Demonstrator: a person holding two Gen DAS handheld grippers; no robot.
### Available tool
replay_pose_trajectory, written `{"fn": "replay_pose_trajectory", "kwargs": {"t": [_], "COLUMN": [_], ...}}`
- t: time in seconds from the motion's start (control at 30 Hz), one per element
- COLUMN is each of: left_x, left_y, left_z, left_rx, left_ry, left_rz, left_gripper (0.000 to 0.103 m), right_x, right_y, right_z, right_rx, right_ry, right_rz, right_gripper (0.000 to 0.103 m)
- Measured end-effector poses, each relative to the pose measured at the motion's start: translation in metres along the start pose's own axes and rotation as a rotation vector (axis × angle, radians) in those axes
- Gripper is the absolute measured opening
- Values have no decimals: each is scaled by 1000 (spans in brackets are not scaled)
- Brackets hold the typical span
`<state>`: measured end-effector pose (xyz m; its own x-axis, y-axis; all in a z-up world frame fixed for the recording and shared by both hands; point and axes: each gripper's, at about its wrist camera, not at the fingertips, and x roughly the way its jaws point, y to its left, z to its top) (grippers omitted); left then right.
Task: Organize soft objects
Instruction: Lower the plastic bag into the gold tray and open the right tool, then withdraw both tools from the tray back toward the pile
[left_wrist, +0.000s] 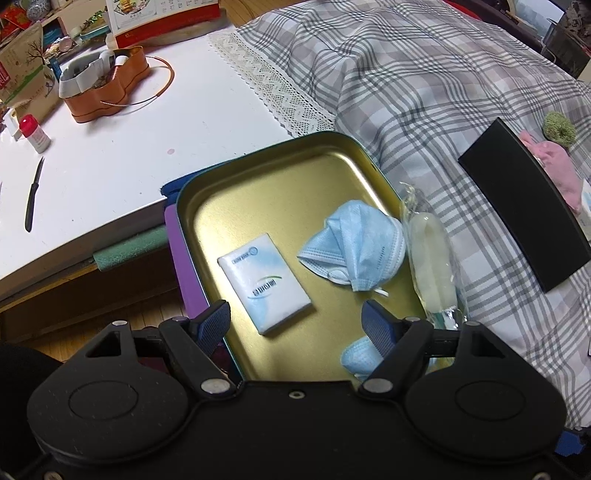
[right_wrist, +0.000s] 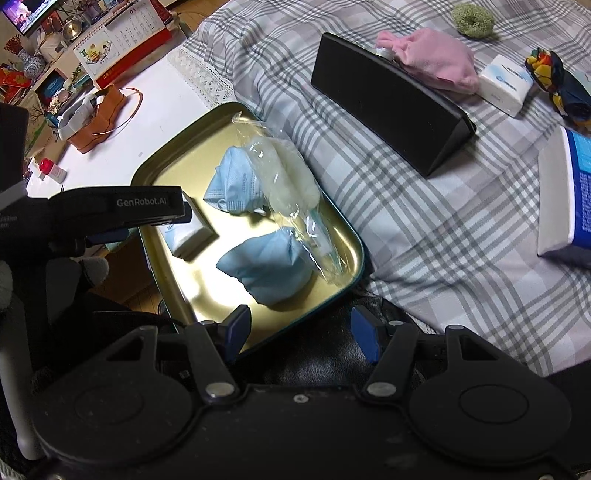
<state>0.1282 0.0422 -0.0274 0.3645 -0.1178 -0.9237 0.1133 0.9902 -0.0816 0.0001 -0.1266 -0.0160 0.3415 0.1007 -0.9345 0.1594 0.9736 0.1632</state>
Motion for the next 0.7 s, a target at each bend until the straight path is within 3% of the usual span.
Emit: {"fn": "replay_pose_trajectory", "kwargs": {"t": [0.37,0.7], "left_x": [0,-2], "left_y": [-30,-70], "left_z": [-37,-89], "left_rx": [78,201], "left_ry": [-21,-77], "left_rz": [-14,-69], "left_gripper": [73,74], "right_x": [-24,-82], "right_y": [-33,-109], "right_z": [-28,-38], "right_rx": [45,199], "right_ry": [-52,-245], "right_rz": [33,-45], "right_gripper": [60,64]}}
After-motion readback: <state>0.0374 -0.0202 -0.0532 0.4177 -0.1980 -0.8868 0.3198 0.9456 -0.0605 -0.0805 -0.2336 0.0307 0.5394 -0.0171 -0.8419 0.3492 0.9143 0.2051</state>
